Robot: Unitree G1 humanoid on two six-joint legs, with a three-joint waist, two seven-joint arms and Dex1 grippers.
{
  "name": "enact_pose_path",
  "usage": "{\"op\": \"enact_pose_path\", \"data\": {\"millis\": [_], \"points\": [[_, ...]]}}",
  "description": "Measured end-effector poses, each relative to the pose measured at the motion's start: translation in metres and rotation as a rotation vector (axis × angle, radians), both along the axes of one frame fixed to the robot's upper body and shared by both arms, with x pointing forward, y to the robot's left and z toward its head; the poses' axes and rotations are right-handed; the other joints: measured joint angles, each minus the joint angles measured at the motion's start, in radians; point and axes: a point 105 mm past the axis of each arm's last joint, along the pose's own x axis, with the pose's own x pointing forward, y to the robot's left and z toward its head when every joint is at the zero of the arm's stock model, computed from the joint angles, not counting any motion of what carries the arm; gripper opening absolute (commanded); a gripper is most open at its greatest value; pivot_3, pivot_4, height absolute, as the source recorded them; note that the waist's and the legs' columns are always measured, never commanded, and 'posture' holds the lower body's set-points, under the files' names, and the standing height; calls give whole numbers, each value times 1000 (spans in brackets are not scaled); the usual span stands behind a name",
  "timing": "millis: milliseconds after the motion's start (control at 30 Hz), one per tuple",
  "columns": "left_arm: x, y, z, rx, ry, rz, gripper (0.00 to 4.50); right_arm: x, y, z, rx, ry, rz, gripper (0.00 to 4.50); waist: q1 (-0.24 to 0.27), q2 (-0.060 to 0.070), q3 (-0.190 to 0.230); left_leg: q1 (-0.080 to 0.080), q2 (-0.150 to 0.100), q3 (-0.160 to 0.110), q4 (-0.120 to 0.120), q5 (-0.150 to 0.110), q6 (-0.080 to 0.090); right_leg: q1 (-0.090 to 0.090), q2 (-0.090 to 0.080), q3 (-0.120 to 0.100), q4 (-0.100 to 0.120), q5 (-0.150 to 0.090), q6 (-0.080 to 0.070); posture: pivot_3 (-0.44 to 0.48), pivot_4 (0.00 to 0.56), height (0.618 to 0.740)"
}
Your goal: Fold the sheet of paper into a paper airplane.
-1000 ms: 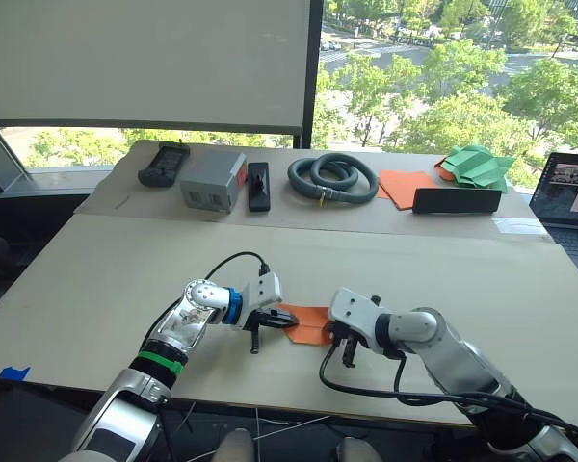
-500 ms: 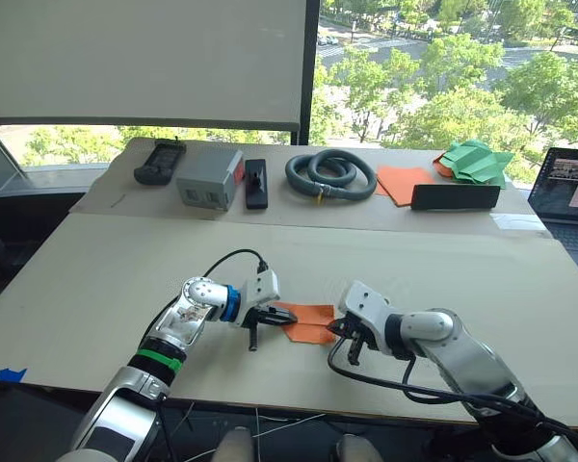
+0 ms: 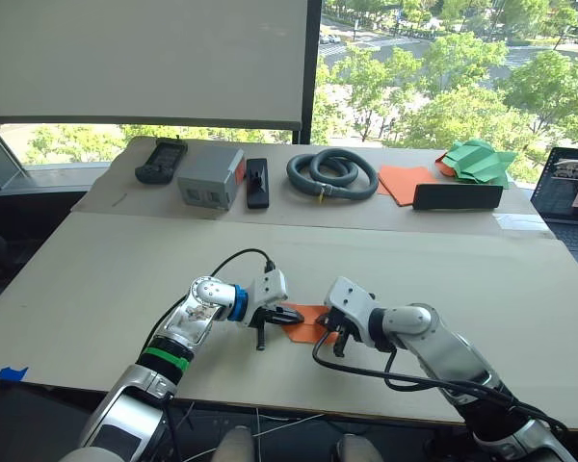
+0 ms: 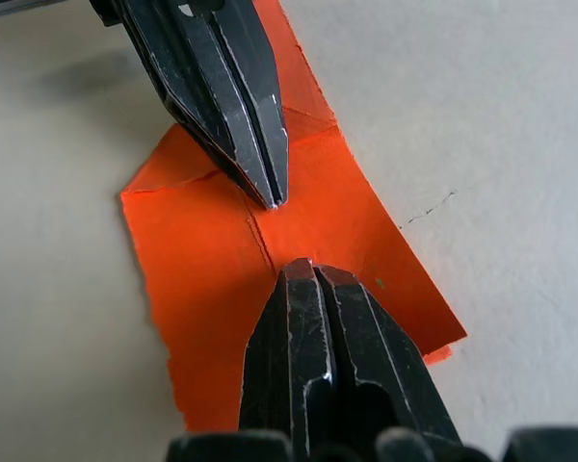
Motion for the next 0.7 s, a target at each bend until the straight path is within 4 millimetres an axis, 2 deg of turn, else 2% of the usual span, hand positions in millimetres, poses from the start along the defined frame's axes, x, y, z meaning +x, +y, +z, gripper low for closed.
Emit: {"op": "enact_pose_path", "data": {"millis": [333, 700], "points": [[-3, 2, -2, 13, -8, 0, 0, -1, 3, -2, -10, 14, 9, 14, -2, -1, -2, 2, 0, 0, 0, 0, 0, 1, 0, 0, 0, 0, 0, 0, 150, 711], [-5, 33, -4, 46, -17, 40, 0, -1, 5, -2, -13, 12, 13, 14, -16, 0, -3, 4, 1, 0, -2, 0, -1, 1, 0, 0, 0, 0, 0, 0, 150, 711]]}}
